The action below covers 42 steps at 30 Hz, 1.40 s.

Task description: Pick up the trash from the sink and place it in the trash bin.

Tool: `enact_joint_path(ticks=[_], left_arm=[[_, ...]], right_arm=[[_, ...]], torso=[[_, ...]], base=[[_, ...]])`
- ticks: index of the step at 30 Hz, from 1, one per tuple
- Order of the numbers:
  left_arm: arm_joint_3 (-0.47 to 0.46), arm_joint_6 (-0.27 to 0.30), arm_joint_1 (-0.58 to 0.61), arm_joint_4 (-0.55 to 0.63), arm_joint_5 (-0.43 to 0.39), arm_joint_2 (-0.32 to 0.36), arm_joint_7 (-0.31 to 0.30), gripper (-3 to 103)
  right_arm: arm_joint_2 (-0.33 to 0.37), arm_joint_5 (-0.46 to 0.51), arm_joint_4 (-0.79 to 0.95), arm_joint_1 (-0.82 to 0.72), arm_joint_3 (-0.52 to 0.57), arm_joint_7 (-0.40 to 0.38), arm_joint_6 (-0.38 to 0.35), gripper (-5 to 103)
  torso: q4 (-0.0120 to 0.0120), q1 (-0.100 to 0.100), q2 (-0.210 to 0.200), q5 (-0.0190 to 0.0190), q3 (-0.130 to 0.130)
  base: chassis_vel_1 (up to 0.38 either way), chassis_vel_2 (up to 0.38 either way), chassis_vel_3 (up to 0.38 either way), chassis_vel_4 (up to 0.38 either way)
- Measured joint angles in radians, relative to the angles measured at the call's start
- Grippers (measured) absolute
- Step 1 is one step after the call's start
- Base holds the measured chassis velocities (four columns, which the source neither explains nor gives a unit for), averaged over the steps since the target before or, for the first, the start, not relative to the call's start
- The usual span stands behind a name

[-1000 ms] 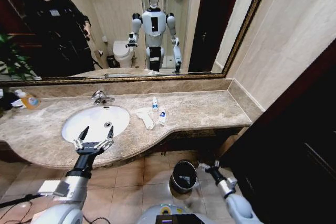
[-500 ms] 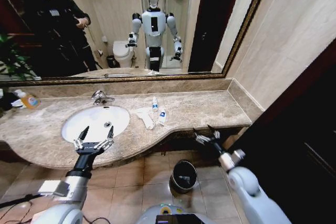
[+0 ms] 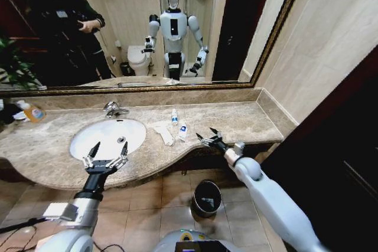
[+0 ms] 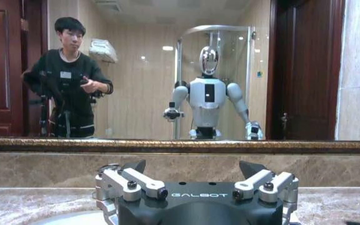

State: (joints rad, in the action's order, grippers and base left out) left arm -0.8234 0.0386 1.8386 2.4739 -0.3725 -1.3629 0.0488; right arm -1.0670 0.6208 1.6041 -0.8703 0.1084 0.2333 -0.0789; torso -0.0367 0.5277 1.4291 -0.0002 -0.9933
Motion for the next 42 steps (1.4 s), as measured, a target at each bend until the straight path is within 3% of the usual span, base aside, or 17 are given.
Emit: enact_joint_path(ticks=[7,15,33,39,42], left_arm=[[0.000,0.000,0.000,0.000,0.000,0.000,0.000,100],[0.000,0.000,0.000,0.000,0.000,0.000,0.000,100],[0.000,0.000,0.000,0.000,0.000,0.000,0.000,100],[0.000,0.000,0.000,0.000,0.000,0.000,0.000,100],[0.000,0.000,0.000,0.000,0.000,0.000,0.000,100]], right_arm=[[-0.038,0.024,-0.126,0.178,-0.130,-0.003,-0.020,100],[-0.072,0.050,-0.195,0.257,-0.224,-0.032,-0.045,100],[-0.135,-0.003,-0.344,0.329,-0.262,-0.058,-0.019,101],[-0.143,-0.005,-0.357,0.331,-0.262,-0.058,-0.011,84],[-0.144,-0.005,-0.358,0.329,-0.262,-0.058,-0.009,67]], torso=[[-0.0002,0.000,0.000,0.0000,0.000],[-0.0001,0.000,0.000,0.0000,0.000],[-0.0001,0.000,0.000,0.0001,0.000],[-0.0001,0.000,0.000,0.0001,0.000],[-0.0001,0.000,0.000,0.0001,0.000]], base=[[0.000,0.000,0.000,0.000],[0.000,0.000,0.000,0.000],[0.000,0.000,0.000,0.000],[0.000,0.000,0.000,0.000],[0.000,0.000,0.000,0.000]])
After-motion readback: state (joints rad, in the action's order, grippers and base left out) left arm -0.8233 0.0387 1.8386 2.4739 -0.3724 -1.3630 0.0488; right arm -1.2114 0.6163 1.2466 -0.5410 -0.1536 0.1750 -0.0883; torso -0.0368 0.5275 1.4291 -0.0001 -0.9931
